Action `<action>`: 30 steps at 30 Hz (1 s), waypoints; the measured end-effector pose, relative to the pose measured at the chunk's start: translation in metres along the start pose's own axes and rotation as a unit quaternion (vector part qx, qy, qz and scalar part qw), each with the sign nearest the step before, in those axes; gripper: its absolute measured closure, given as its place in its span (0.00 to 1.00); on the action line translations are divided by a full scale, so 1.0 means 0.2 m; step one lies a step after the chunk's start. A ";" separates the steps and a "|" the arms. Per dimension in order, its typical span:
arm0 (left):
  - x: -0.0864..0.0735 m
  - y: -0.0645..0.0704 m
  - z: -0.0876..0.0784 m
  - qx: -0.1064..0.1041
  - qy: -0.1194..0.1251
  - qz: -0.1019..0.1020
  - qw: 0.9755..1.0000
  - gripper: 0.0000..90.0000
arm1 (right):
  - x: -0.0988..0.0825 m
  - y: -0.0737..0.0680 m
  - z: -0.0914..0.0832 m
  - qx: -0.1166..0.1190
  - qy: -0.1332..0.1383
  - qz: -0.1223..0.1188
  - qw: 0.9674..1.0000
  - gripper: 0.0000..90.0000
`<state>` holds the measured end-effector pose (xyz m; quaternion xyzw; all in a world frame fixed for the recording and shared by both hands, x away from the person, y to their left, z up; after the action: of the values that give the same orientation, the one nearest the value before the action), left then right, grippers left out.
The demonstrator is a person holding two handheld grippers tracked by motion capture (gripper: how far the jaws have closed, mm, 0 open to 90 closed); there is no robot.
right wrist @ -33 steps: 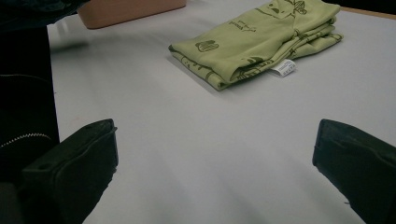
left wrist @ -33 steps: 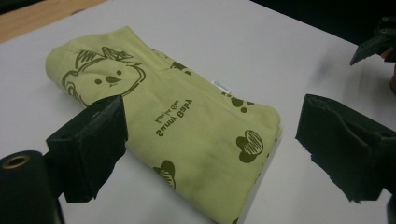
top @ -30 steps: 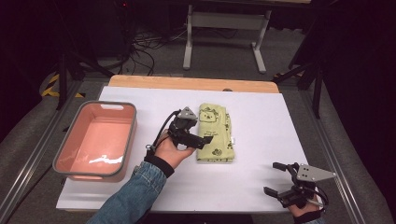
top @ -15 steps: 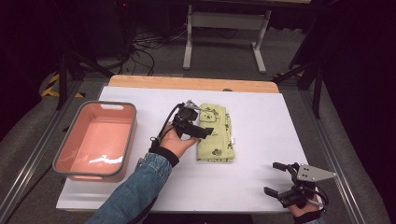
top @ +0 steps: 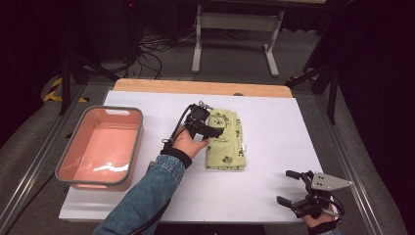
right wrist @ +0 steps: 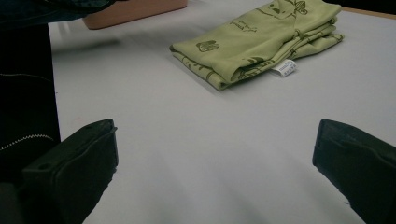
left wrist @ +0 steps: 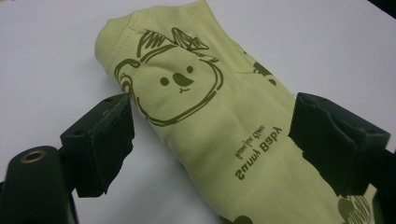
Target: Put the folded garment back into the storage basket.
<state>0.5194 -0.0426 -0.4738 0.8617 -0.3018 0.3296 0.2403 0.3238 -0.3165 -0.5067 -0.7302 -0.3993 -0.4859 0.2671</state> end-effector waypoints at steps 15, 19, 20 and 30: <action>0.00 -0.08 0.13 0.016 -0.014 -0.049 0.999 0.16 | 0.00 0.00 0.00 0.003 0.002 0.000 1.000 0.01; 0.01 -0.08 0.16 0.014 -0.016 -0.041 0.999 0.17 | 0.00 0.00 0.00 0.004 0.003 0.000 1.000 0.01; 0.01 -0.07 0.17 0.016 -0.020 -0.041 0.999 0.17 | 0.00 0.00 0.00 0.004 0.003 0.000 1.000 0.01; 0.00 -0.07 0.23 0.017 -0.043 -0.039 0.998 0.21 | 0.00 -0.01 -0.01 0.006 0.005 -0.001 1.000 0.01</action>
<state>0.5472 -0.0606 -0.5074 0.8901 -0.2725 0.2877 0.2252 0.3221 -0.3170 -0.5056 -0.7258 -0.4012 -0.4875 0.2731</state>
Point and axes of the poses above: each handheld gripper's, and its own axes: z roughly forward along the jaws, x roughly out of its top, y roughly to its right, the point moved 7 cm from there along z, roughly forward along the jaws, and after that the axes turned 2 degrees about -z, right-handed, at the moved point
